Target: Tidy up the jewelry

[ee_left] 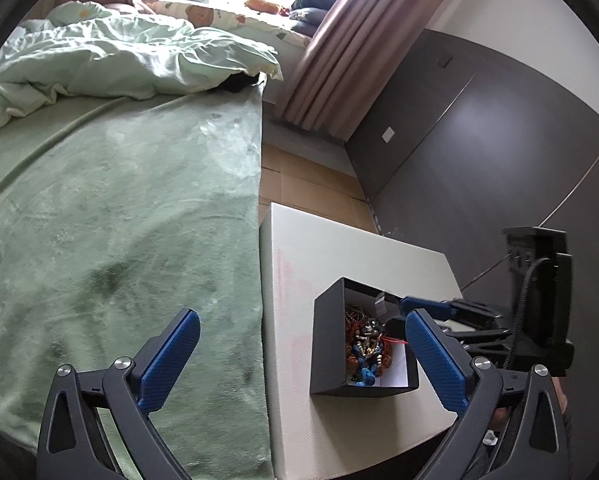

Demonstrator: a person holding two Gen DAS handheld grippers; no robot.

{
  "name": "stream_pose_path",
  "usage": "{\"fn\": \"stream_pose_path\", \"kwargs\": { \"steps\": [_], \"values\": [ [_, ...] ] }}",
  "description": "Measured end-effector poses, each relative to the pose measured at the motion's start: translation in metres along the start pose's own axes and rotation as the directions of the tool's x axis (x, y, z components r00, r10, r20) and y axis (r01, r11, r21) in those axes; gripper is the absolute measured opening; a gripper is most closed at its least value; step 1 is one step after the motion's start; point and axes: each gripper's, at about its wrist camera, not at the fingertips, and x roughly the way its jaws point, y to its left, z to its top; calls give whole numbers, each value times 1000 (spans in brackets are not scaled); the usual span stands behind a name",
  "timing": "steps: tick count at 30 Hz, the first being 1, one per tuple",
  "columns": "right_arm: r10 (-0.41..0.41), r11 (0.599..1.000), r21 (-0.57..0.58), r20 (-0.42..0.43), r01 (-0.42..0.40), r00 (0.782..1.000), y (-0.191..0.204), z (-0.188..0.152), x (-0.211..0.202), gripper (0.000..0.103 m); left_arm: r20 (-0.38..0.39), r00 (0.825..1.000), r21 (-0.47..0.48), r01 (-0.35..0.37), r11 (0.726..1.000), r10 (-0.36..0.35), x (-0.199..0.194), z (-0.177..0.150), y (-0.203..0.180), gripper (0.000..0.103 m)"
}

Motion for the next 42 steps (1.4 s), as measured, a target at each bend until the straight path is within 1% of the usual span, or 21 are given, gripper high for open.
{"fn": "stream_pose_path", "kwargs": {
  "steps": [1, 3, 6, 8, 10, 12, 14, 19, 21, 23, 26, 30, 32, 34, 36, 39, 42],
  "values": [
    [21, 1000, 17, -16, -21, 1000, -1, 0, 5, 58, 1, 1000, -1, 4, 1000, -4, -1, 0, 0, 103],
    [15, 999, 47, -38, -13, 999, -3, -1, 9, 67, 2, 1000, 5, 13, 1000, -13, -2, -1, -2, 103],
    [15, 998, 61, -31, -13, 999, -4, -6, 4, 74, 6, 1000, 35, 29, 999, -30, -3, -2, -9, 103],
    [5, 998, 66, -17, -4, 1000, -6, -9, -4, 76, -2, 999, 53, 39, 998, -39, -1, -4, -15, 103],
    [-7, 996, 85, 9, 6, 1000, -9, -16, -16, 80, -12, 999, 65, 51, 997, -50, 2, -6, -21, 103],
    [-32, 993, 113, 41, 27, 999, -12, -22, -27, 91, -18, 998, 69, 59, 996, -58, 5, -9, -24, 103],
    [-70, 988, 143, 83, 57, 994, -15, -33, -41, 96, -28, 998, 73, 62, 995, -60, 9, -12, -28, 103],
    [-103, 977, 199, 143, 73, 984, -24, -57, -69, 98, -28, 998, 101, 53, 994, -51, 8, -16, -50, 102],
    [-117, 970, 229, 158, 79, 980, -29, -67, -79, 103, -15, 999, 124, 39, 991, -38, 3, -18, -61, 103],
    [-144, 960, 262, 164, 97, 976, -34, -75, -88, 103, -5, 1000, 152, 22, 988, -21, -2, -22, -73, 103],
    [-164, 949, 297, 193, 101, 967, -38, -88, -104, 103, 16, 1000, 180, 4, 984, -7, -13, -29, -88, 103],
    [-192, 947, 298, 222, 121, 956, -33, -103, -124, 103, 49, 999, 207, -26, 978, 16, -28, -37, -107, 103],
    [-179, 951, 290, 229, 109, 957, -28, -111, -132, 103, 55, 998, 223, -47, 974, 36, -36, -42, -118, 103],
    [-185, 951, 289, 241, 111, 953, -24, -121, -142, 103, 71, 997, 242, -49, 969, 32, -45, -49, -128, 103],
    [-206, 949, 286, 246, 132, 947, -20, -128, -150, 103, 89, 995, 260, -56, 964, 34, -53, -56, -139, 103],
    [-232, 946, 283, 259, 156, 938, -13, -142, -165, 103, 102, 995, 277, -48, 960, 20, -66, -67, -152, 103],
    [-243, 943, 291, 277, 160, 930, -9, -155, -179, 103, 120, 993, 289, -49, 956, 14, -79, -78, -163, 103]
  ]
}}
